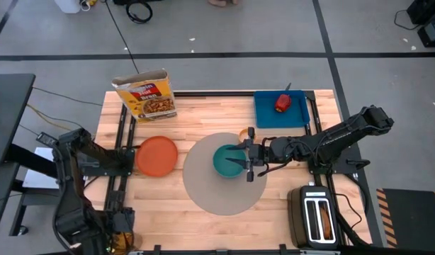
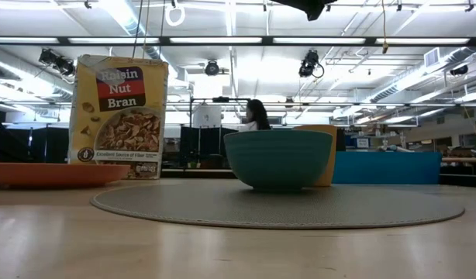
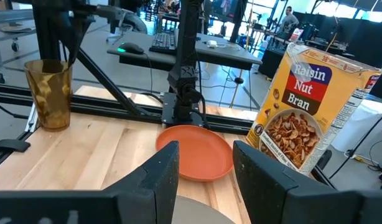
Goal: Arrange a breakfast setting
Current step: Put the spoon on the mat to the right of the bowl
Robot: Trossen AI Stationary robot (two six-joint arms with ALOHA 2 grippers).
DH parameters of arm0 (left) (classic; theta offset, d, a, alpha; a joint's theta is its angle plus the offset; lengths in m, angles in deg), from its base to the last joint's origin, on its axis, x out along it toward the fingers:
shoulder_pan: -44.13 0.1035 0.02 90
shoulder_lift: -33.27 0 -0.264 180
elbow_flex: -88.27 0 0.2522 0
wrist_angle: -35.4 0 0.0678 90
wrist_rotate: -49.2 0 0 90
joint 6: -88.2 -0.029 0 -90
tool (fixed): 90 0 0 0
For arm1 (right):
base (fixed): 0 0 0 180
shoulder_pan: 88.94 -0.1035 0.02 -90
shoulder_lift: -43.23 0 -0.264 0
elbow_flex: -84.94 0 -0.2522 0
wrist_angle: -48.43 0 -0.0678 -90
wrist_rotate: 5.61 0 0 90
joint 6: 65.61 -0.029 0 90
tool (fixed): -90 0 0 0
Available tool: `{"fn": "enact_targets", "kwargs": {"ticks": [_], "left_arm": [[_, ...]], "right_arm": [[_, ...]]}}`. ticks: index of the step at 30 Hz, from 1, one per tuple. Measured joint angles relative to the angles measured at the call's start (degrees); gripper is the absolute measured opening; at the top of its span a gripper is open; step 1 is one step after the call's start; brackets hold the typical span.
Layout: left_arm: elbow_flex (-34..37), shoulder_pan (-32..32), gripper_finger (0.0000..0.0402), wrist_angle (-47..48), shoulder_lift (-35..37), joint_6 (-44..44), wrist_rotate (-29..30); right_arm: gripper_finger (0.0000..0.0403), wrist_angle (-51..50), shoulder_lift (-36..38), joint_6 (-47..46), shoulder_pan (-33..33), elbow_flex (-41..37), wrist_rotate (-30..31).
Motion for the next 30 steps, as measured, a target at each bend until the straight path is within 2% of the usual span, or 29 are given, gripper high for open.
{"fn": "enact_targets", "kwargs": {"ticks": [14, 30], "left_arm": [[-7.93, 0.75, 0.0017, 2.19, 0.39, -1.59, -1.45], [-7.74, 0.74, 0.0017, 1.99, 0.6, -1.08, -1.08]], "right_arm": [[0.0159, 1.82, 0.0, 1.69, 0.0, 0.01, 0.01], [0.0159, 1.76, -0.01, 1.51, -0.07, 0.01, 0.0]]}}
